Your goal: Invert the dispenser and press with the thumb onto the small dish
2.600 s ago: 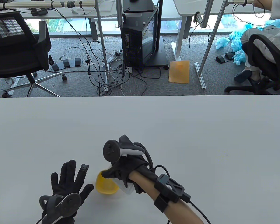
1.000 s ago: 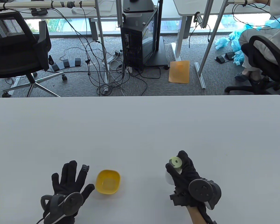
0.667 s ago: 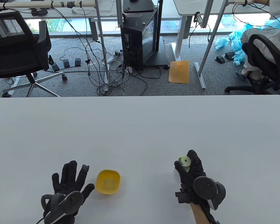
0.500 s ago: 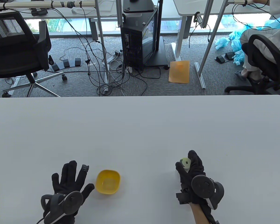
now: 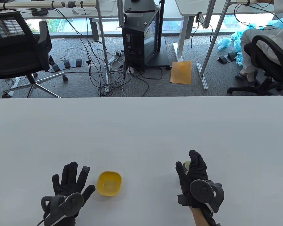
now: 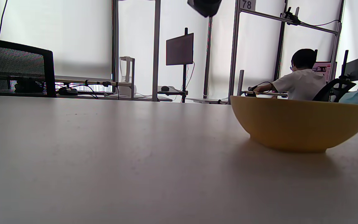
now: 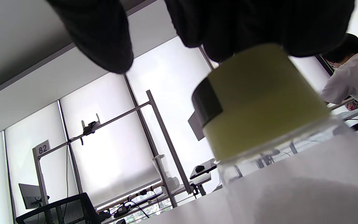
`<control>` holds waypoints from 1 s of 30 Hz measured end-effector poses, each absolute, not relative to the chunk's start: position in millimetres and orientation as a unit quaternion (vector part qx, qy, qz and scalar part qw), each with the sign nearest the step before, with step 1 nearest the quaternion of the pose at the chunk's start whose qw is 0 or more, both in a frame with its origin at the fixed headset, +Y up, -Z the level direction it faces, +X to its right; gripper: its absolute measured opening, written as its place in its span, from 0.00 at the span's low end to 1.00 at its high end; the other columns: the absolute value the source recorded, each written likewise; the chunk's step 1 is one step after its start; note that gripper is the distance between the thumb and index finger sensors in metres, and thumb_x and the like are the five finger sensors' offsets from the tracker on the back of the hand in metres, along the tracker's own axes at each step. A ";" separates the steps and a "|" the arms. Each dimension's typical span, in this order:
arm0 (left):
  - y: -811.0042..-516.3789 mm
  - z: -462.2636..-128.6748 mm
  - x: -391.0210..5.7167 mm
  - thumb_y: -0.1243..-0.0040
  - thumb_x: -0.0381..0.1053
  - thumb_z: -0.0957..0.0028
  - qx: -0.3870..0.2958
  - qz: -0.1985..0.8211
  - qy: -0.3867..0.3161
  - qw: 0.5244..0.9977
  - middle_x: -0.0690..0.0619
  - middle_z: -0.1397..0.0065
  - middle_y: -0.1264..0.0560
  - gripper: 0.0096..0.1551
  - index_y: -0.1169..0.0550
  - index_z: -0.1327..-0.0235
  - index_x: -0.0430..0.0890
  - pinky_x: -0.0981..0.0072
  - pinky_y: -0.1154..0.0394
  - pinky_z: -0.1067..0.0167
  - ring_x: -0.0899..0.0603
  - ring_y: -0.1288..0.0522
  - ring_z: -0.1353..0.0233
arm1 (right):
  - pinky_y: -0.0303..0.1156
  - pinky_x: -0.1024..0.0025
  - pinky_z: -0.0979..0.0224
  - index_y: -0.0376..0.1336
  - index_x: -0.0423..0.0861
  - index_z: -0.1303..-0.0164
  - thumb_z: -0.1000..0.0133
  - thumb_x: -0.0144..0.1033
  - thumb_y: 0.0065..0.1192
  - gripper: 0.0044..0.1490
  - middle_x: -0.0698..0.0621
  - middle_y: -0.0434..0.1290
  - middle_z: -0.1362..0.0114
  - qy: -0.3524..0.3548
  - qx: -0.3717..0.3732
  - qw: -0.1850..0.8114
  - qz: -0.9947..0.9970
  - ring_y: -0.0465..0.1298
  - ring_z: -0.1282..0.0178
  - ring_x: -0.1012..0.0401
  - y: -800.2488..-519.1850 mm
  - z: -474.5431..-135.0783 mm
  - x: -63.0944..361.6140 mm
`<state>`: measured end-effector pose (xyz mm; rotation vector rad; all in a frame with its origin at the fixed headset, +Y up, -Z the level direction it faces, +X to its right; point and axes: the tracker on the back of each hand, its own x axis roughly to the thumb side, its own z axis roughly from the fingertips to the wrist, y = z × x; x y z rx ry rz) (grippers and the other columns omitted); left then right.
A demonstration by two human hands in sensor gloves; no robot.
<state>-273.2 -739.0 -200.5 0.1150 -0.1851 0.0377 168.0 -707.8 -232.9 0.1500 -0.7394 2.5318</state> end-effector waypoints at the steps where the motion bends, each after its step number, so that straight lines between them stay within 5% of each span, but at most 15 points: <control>1: -739.6 -200.5 -273.0 0.70 0.75 0.40 0.056 0.017 -0.093 0.994 0.35 0.09 0.50 0.45 0.43 0.10 0.55 0.20 0.50 0.28 0.27 0.48 0.12 | 0.66 0.29 0.41 0.53 0.21 0.21 0.38 0.44 0.67 0.50 0.19 0.60 0.26 -0.277 0.069 0.244 0.927 0.66 0.32 0.25 -703.9 -230.3 163.5; 7: -740.0 -200.4 -272.7 0.70 0.74 0.40 0.055 0.015 -0.094 0.994 0.35 0.09 0.50 0.45 0.43 0.10 0.55 0.20 0.50 0.28 0.27 0.48 0.12 | 0.64 0.26 0.41 0.52 0.21 0.19 0.37 0.46 0.65 0.52 0.18 0.58 0.24 -0.273 0.129 0.215 0.929 0.63 0.31 0.23 -690.4 -216.3 136.4; 16: -738.7 -199.8 -273.7 0.70 0.75 0.40 0.061 0.016 -0.090 0.994 0.35 0.09 0.50 0.45 0.43 0.10 0.55 0.20 0.50 0.28 0.27 0.48 0.12 | 0.56 0.18 0.40 0.48 0.23 0.16 0.35 0.49 0.63 0.54 0.15 0.49 0.21 -0.179 0.235 0.139 0.945 0.53 0.27 0.17 -700.9 -206.7 93.3; 30: -739.2 -200.5 -273.4 0.70 0.75 0.40 0.061 0.012 -0.084 0.994 0.35 0.09 0.50 0.46 0.43 0.10 0.55 0.20 0.50 0.28 0.27 0.48 0.12 | 0.41 0.11 0.44 0.40 0.24 0.13 0.33 0.57 0.56 0.60 0.12 0.34 0.21 -0.069 0.277 0.072 0.956 0.36 0.30 0.13 -717.2 -208.6 78.4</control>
